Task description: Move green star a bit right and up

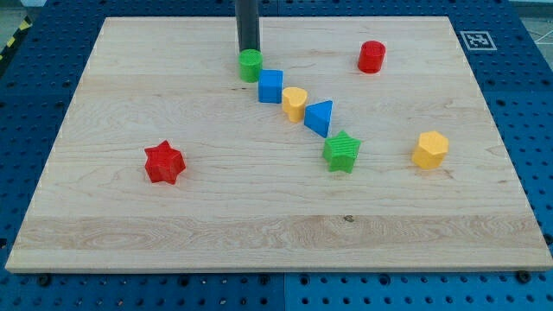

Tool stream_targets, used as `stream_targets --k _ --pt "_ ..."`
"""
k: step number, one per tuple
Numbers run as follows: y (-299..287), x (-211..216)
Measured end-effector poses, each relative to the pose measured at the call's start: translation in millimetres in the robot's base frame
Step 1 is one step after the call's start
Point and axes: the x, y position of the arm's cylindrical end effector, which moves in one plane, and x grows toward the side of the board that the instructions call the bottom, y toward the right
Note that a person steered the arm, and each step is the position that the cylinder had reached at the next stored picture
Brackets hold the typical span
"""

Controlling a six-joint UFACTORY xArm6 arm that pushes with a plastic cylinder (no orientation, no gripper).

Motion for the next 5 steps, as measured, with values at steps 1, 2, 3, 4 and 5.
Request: stream_targets --k 1,2,3,4,5 --pt "0.0 4.5" --pt "-9.4 -13.6" --pt "-56.7 -19.2" --pt "-123.7 -18.4" --pt "-154.2 19.3"
